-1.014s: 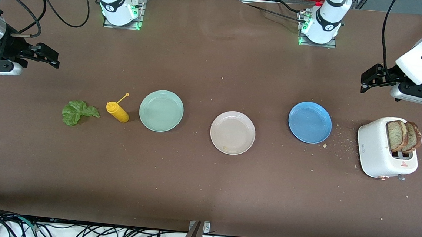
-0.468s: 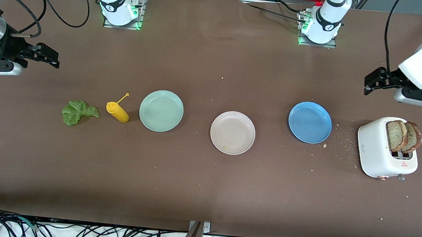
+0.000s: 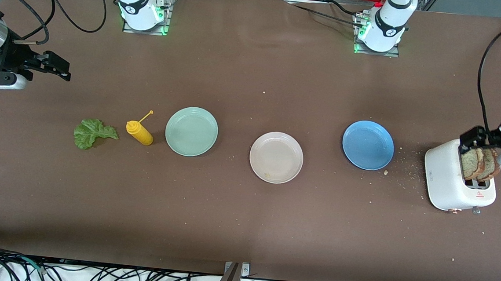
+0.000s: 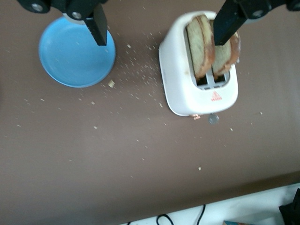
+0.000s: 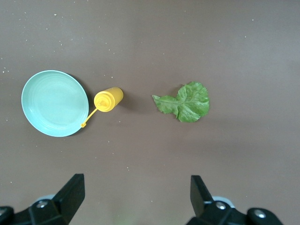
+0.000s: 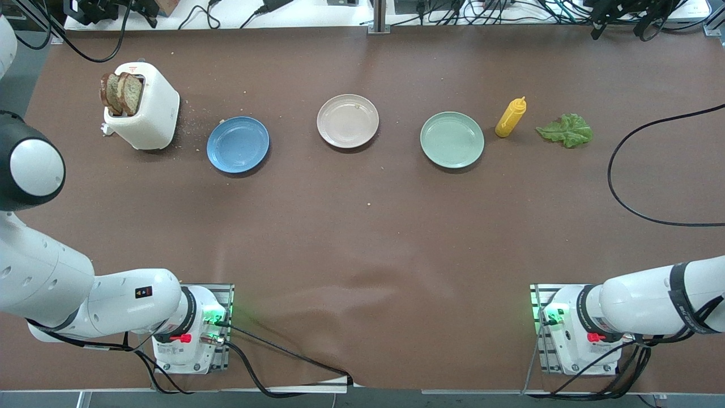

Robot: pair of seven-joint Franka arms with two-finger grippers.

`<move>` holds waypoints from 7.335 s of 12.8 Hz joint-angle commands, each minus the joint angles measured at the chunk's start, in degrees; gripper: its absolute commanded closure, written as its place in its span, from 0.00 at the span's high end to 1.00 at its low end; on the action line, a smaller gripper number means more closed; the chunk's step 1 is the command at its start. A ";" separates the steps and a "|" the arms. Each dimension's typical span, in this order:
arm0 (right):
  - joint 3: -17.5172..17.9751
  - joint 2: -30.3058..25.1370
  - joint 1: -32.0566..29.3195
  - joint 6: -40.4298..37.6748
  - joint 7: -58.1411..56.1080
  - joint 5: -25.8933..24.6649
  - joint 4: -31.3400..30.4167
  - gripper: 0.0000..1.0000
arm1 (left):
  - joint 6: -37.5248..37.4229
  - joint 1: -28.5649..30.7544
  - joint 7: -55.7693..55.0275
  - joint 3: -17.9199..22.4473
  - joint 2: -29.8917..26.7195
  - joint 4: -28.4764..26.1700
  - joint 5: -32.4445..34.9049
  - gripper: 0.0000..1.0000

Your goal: Make sandwich in beige plate with both arms

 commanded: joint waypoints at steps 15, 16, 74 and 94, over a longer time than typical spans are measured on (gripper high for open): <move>-0.05 0.13 0.19 -0.09 -0.64 -0.71 0.61 1.00 | 14.78 9.80 1.83 -0.71 2.48 -17.52 3.63 0.11; -0.05 0.13 0.19 -0.09 -0.64 -0.71 0.61 1.00 | 13.30 9.80 2.09 -0.71 2.48 -17.26 3.98 0.00; -0.05 0.13 0.11 -0.09 -0.64 -0.71 0.61 1.00 | 20.84 -5.58 8.25 -25.15 40.72 5.51 -41.10 1.00; -0.13 0.31 0.02 -0.09 -0.64 -0.71 0.61 1.00 | 4.17 -0.76 -1.77 -24.27 22.89 6.30 -9.64 1.00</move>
